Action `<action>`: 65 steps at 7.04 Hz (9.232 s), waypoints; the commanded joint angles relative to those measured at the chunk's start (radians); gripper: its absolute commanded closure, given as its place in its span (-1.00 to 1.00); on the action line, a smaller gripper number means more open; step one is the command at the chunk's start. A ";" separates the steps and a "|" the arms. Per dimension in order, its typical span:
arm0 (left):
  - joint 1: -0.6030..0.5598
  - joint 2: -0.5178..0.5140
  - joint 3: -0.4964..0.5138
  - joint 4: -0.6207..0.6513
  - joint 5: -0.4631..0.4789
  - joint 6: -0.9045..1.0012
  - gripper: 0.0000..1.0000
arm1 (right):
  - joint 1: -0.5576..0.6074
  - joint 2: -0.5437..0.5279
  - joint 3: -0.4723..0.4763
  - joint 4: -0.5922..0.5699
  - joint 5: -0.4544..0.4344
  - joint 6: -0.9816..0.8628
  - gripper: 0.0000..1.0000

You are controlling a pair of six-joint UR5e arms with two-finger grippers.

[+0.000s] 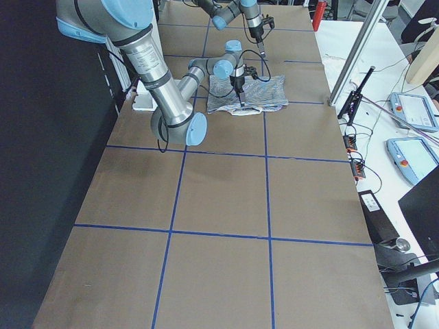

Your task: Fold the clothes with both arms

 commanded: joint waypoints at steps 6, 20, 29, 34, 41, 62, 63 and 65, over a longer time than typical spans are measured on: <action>-0.001 0.001 0.003 -0.007 0.000 0.000 -1.00 | 0.002 0.000 -0.074 -0.006 0.007 -0.032 -1.00; -0.001 -0.003 0.003 -0.013 -0.002 0.000 -1.00 | 0.179 0.159 -0.326 0.185 0.097 -0.131 -1.00; -0.001 0.000 0.005 -0.021 -0.002 0.000 -1.00 | 0.136 0.241 -0.493 0.192 0.079 -0.146 -1.00; -0.001 0.000 0.005 -0.021 -0.002 0.000 -1.00 | 0.163 0.221 -0.493 0.190 0.071 -0.161 -1.00; -0.001 -0.003 0.002 -0.022 -0.008 -0.002 -1.00 | 0.314 0.117 -0.316 0.072 0.131 -0.384 -1.00; 0.484 0.138 -0.158 0.257 0.107 -0.835 -0.07 | 0.231 -0.150 0.188 0.077 0.413 0.134 -1.00; 0.484 0.136 -0.158 0.257 0.107 -0.835 0.08 | 0.231 -0.150 0.188 0.075 0.413 0.134 -1.00; 0.484 0.136 -0.156 0.255 0.107 -0.835 0.79 | 0.231 -0.151 0.188 0.075 0.413 0.134 -1.00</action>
